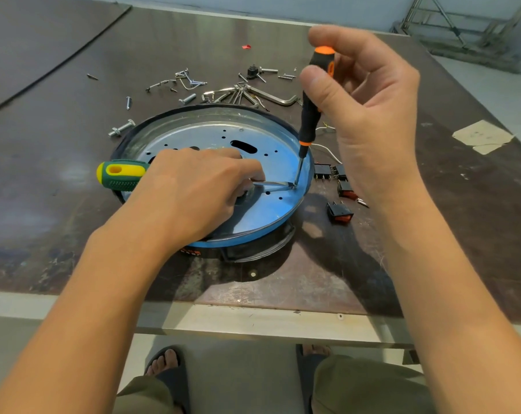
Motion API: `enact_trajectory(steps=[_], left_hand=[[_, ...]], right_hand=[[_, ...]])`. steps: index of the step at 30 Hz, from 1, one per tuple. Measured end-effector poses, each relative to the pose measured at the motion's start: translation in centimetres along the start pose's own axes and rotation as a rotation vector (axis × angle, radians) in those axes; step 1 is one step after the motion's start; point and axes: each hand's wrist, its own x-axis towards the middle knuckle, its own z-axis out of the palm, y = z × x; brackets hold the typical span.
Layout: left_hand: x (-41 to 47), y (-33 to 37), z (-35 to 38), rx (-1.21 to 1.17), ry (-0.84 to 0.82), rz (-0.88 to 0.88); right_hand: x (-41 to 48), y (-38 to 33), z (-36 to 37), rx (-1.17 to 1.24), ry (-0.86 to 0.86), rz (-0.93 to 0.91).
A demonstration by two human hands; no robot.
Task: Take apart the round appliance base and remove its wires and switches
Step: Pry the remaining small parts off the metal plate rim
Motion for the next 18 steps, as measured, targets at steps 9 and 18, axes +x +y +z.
enact_trajectory(steps=[9, 18], left_hand=[[0.04, -0.02, -0.01, -0.012, -0.001, 0.009], [0.02, 0.01, -0.03, -0.004, 0.012, 0.008]], right_hand=[[0.17, -0.08, 0.22, -0.033, 0.014, -0.025], [0.08, -0.34, 0.26, 0.086, 0.013, 0.027]])
